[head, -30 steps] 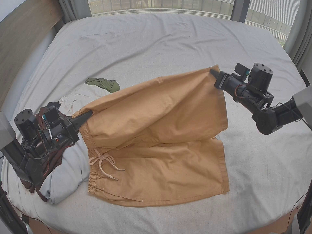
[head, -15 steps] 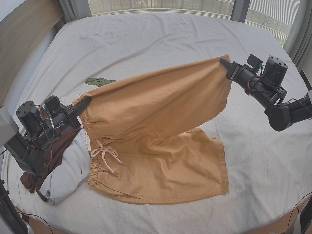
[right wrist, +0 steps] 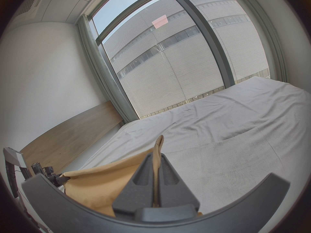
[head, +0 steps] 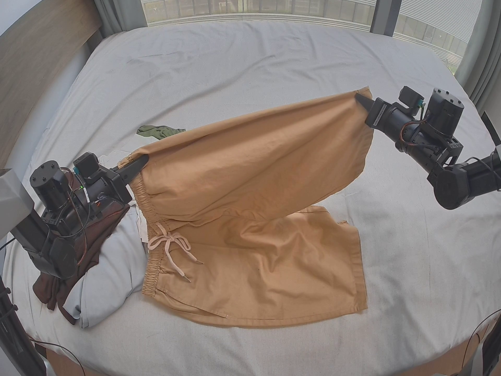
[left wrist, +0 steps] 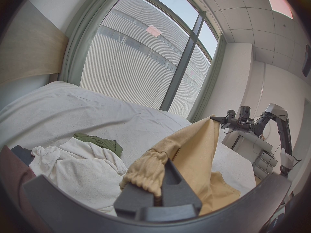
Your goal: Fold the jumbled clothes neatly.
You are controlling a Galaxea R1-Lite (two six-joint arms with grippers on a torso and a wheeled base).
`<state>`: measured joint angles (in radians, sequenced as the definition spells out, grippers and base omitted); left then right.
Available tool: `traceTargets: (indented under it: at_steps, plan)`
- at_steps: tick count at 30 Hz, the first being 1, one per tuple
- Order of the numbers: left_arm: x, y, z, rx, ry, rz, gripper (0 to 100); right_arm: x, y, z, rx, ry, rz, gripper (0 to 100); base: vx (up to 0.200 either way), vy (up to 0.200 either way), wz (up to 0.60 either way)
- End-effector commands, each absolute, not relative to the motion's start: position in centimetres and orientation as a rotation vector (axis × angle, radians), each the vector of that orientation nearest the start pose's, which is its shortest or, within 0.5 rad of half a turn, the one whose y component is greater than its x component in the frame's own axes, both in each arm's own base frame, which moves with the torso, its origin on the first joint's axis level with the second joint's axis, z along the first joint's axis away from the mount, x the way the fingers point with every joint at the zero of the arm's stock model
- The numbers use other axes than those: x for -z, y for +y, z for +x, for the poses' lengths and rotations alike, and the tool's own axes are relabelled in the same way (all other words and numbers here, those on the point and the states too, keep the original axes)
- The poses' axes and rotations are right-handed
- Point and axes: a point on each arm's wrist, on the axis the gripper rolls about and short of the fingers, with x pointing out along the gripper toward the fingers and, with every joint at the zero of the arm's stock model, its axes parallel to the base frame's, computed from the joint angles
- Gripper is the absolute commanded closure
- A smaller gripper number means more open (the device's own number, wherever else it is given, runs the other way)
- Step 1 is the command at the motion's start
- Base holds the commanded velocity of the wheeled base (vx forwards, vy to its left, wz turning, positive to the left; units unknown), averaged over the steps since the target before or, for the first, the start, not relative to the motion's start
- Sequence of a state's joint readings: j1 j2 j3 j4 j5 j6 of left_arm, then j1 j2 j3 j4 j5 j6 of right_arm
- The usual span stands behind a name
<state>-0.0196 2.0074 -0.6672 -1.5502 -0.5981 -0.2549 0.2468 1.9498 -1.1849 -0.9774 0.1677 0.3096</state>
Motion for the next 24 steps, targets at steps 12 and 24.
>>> traceTargets:
  at_steps: [12,24]
  plan:
    - [-12.5,-1.7,37.7,0.531,-0.157,-0.219,100,-20.7,10.5,42.2,-0.428,-0.112,0.31,100,0.0,0.0,0.0]
    - [-10.5,-1.2,39.2,0.487,-0.129,-0.244,100,-19.4,11.8,45.9,-0.437,-0.097,0.31,100,0.0,0.0,0.0]
